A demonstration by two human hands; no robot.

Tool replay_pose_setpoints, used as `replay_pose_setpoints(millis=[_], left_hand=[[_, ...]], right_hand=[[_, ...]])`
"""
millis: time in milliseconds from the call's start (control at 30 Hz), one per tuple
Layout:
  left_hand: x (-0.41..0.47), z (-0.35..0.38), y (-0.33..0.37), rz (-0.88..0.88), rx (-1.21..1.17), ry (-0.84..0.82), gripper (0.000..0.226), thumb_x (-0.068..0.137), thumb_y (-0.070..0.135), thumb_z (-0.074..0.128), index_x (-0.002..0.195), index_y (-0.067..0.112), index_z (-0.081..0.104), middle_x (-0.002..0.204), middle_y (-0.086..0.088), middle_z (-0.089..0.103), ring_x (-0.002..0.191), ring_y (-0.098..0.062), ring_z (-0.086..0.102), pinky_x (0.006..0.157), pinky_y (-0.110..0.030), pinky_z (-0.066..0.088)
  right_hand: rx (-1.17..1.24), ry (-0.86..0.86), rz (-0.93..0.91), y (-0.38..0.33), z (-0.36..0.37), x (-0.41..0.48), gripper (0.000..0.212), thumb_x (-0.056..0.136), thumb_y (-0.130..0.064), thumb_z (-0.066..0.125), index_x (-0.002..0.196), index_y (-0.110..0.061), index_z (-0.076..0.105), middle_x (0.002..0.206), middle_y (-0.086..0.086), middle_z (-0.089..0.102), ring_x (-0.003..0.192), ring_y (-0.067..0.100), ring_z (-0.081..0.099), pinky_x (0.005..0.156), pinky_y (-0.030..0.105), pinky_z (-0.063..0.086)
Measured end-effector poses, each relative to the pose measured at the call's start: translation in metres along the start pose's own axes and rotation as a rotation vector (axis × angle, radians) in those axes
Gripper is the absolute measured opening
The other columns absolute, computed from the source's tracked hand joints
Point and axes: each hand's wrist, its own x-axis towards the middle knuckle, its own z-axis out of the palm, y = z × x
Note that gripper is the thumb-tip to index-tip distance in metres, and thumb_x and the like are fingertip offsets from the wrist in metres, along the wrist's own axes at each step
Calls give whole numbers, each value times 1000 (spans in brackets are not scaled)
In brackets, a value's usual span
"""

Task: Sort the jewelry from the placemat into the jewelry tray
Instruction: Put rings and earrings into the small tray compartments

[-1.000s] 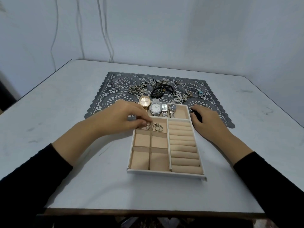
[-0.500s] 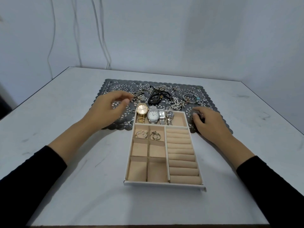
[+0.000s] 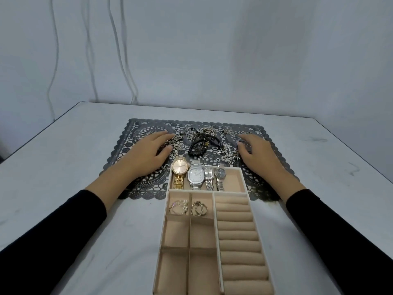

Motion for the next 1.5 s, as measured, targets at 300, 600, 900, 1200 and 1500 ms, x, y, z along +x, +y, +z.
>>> replay_pose_setpoints(millis=[300,600,900,1200,1500], left_hand=[[44,14,-5,41,65,-67,49,103,43,35,150,32,33,159,7,26,146,-15,24,118,-35,19],[78,23,-5,92,32,-116,47,104,43,29,151,35,30,159,10,25,146,-10,22,117,-29,15],[102,26,3,211,78,-100,44,105,39,32,148,31,38,154,10,37,144,-12,29,119,-33,20],[109,23,5,217,21,0,31,102,31,43,127,26,62,124,7,66,111,-13,60,94,-30,45],[132,30,3,192,-55,33,26,100,28,52,118,22,69,109,4,68,90,-7,53,80,-22,37]], right_hand=[[8,-88,-69,-11,25,52,32,97,-21,49,125,-11,61,122,4,64,112,18,58,94,24,39],[41,-164,-97,-13,39,81,33,98,-22,49,129,-18,60,133,0,58,126,17,50,107,28,34],[81,-190,-97,-10,42,91,31,97,-16,51,126,-20,62,129,0,62,121,16,54,103,27,36],[173,-133,-37,-9,39,97,21,94,-18,57,114,-17,66,114,-2,68,97,5,56,86,16,37],[86,-218,-5,-7,45,106,28,94,-26,59,118,-14,66,122,2,63,112,16,56,89,20,36]])
